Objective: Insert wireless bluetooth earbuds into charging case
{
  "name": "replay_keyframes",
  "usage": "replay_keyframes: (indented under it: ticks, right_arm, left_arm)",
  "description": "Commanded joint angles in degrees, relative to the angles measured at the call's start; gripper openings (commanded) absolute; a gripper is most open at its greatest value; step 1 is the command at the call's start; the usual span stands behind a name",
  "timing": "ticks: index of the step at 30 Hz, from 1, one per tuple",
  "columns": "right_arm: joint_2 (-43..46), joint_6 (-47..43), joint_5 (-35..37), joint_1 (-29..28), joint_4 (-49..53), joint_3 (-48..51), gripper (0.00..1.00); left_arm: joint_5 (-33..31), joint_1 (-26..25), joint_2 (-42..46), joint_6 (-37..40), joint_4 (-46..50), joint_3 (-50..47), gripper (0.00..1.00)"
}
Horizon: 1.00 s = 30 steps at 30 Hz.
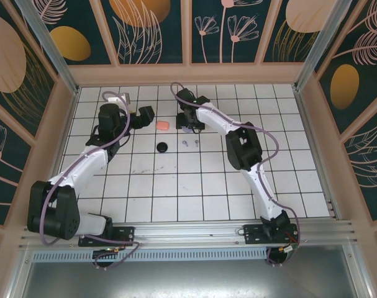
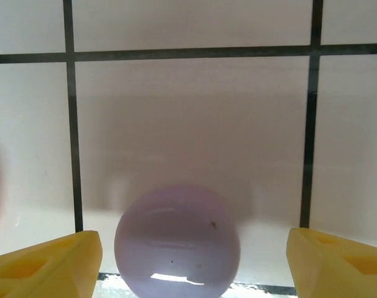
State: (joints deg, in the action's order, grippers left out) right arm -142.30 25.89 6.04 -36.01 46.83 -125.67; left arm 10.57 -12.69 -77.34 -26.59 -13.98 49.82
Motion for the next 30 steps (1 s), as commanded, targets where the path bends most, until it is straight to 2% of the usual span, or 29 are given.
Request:
replay_keyframes:
  ticks: [1, 4, 8, 11, 14, 18, 24, 30]
  right_arm:
    - [-2.5, 0.0, 1.8, -0.5, 2.8, -3.1, 0.76]
    - [-3.6, 0.1, 2.0, -0.6, 3.0, -3.9, 0.73]
    - [-4.8, 0.1, 2.1, -0.9, 3.1, -4.5, 0.67]
    - [-5.4, -0.1, 2.1, -1.2, 2.9, -5.0, 0.62]
    - [-6.1, 0.1, 1.4, -1.2, 2.9, -5.7, 0.48]
    - [-5.0, 0.5, 1.2, -1.3, 2.7, -5.7, 0.29]
    - [3.2, 2.7, -0.4, -0.2, -0.9, -1.6, 0.22]
    - [17.0, 7.7, -2.8, 1.3, -7.0, 7.3, 0.21]
  left_arm:
    - [-4.4, 0.2, 3.2, -1.3, -5.0, -1.2, 0.99]
    - [-6.3, 0.2, 4.9, -2.9, -6.4, -2.0, 0.99]
    - [-4.5, 0.1, 5.0, 0.6, -6.8, -1.9, 0.99]
    - [-6.2, 0.1, 4.2, 1.7, -4.4, -0.9, 0.99]
    - [-6.9, 0.1, 3.5, 1.1, -5.7, -1.6, 0.99]
    - [-7.6, 0.1, 4.3, -3.9, -12.4, -5.0, 0.99]
    - [2.0, 0.1, 2.4, -5.3, -16.2, -4.8, 0.99]
    - [10.7, -0.3, -1.3, -11.1, -31.6, -10.9, 0.97]
